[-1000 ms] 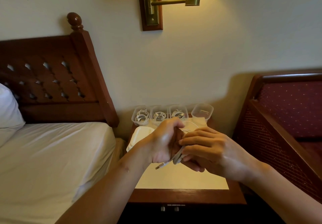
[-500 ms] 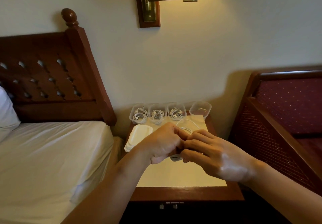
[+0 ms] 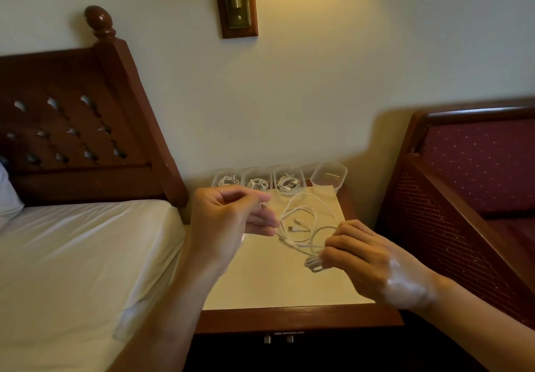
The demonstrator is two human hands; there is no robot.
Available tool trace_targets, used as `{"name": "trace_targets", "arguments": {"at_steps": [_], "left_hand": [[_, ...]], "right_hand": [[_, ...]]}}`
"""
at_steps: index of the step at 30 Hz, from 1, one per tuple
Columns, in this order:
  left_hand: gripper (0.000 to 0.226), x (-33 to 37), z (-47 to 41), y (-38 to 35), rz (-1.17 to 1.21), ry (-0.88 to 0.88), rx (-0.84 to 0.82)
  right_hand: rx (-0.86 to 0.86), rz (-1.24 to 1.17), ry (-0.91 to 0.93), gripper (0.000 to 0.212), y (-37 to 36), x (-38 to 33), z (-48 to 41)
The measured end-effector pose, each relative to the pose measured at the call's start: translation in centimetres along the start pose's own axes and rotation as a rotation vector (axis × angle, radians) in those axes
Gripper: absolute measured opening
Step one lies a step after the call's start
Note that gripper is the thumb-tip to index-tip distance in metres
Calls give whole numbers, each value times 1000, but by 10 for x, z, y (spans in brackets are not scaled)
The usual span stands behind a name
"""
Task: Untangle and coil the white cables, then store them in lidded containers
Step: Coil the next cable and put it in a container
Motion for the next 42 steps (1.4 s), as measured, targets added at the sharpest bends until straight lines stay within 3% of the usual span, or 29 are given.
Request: {"name": "trace_targets", "arguments": {"at_steps": [2,5,8,11,15,18,21,28,31,35,38,42], "left_hand": [[21,7,0,-11,-158,-121,-178],[24,-19,9,-45,-529,-85,-561],[50,-42,14,-63,-619,-69,-766],[65,-51,15,-63,-428,25,-721],[43,-48,19,-66,-306,-50,-669],[25,-51,24,-66,-130,-5,-695],[23,-54,23,-62,-7,35,-675],[18,-57,18,-56,-151,-69,-384],[22,-52,20,-56,-361,-236,-210],[23,-56,24,-59,-497,-328,-147],[44,-62,26,-64,-401,-182,-171],[54,-64,23,-69,57,144,-240]], "right_hand": [[29,-138,-156,21,-2,14,9],[179,-390,-368,18,1,29,6],[277,-509,-457,14,3,33,2],[339,-575,-560,12,5,36,6],[429,-587,-661,19,4,37,8],[487,-665,-741,26,3,36,6],[506,-797,-858,22,-4,36,5],[559,-921,-1042,4,-12,32,4],[529,-905,-1117,7,-20,29,4],[556,-890,-1206,13,-23,24,3],[560,-808,-1199,10,-24,22,-1],[681,-815,-1176,9,-19,24,-1]]}}
Point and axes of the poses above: each hand's wrist, its own z-axis away from the middle knuckle, its own y-axis out of the back of the hand, x = y × z, the point moved 7 cm from there along -z, towards the middle knuckle, and after that the axes turned 3 degrees about -y, right-handed, at the moved point
